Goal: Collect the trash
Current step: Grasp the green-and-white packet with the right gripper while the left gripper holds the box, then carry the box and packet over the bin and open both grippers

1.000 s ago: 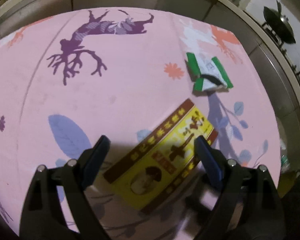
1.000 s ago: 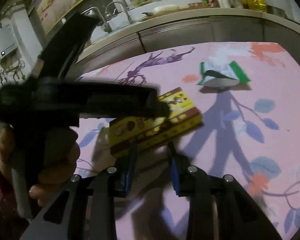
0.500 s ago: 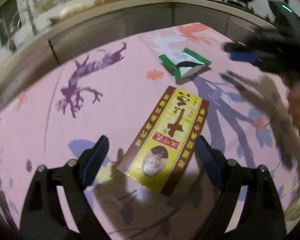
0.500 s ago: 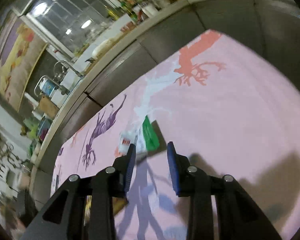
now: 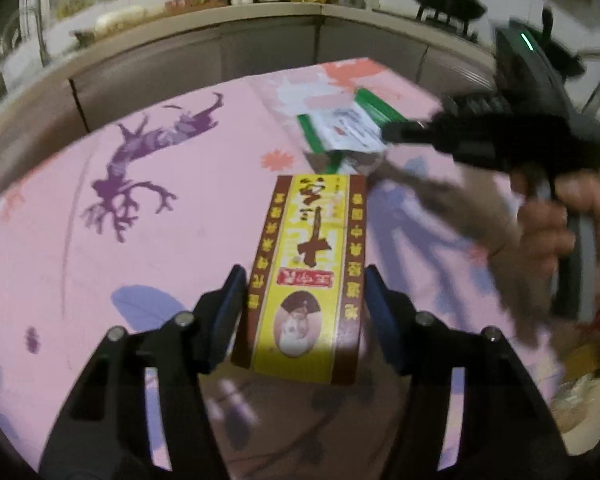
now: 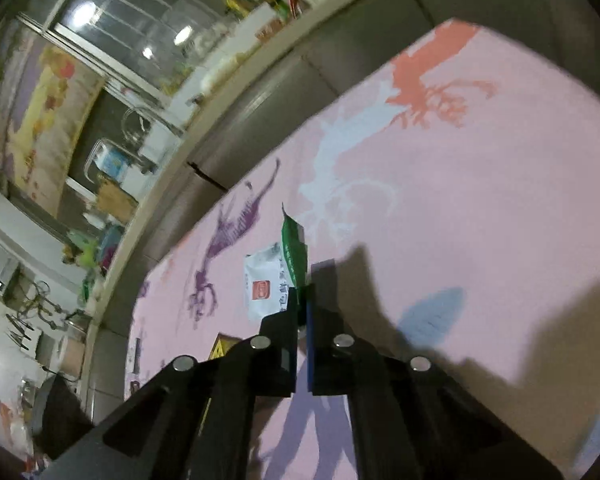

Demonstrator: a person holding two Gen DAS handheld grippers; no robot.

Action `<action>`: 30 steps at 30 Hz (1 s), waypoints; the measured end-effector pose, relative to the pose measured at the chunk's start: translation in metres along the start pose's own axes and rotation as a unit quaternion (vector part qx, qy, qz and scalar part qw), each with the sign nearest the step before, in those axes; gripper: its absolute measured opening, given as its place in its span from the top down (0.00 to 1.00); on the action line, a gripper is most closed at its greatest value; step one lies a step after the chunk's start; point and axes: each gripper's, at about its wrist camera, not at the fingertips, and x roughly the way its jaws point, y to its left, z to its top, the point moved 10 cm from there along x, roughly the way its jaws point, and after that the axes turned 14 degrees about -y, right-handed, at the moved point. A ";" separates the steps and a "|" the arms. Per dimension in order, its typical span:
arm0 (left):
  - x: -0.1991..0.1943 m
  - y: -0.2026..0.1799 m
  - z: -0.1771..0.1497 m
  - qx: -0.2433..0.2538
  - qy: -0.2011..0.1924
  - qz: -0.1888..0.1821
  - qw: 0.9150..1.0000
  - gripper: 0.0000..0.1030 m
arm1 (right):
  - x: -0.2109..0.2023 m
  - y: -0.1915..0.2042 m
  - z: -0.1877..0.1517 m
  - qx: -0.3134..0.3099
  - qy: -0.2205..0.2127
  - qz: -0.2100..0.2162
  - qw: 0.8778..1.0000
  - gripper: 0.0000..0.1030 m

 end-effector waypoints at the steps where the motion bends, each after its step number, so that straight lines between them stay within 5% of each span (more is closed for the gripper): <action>1: -0.002 -0.008 0.006 -0.016 -0.002 -0.023 1.000 0.44 | -0.009 -0.003 0.003 -0.002 -0.008 -0.003 1.000 1.00; 8: 0.016 -0.106 0.046 -0.012 0.012 -0.146 0.989 0.44 | -0.131 -0.088 0.044 0.027 -0.116 -0.066 0.991 1.00; 15: 0.062 -0.259 0.082 0.054 0.037 -0.245 0.967 0.44 | -0.271 -0.207 0.078 0.065 -0.228 -0.196 0.952 1.00; 22: 0.115 -0.377 0.090 0.087 0.079 -0.287 0.951 0.44 | -0.325 -0.280 0.075 0.031 -0.224 -0.310 0.923 1.00; 25: 0.133 -0.407 0.086 0.106 0.096 -0.287 0.947 0.44 | -0.323 -0.296 0.068 0.015 -0.207 -0.334 0.919 1.00; 27: 0.142 -0.420 0.079 0.113 0.111 -0.289 0.944 0.63 | -0.319 -0.303 0.062 0.009 -0.197 -0.342 0.919 0.99; 30: 0.155 -0.438 0.070 0.112 0.130 -0.288 0.942 0.63 | -0.313 -0.308 0.054 0.016 -0.185 -0.334 0.924 0.99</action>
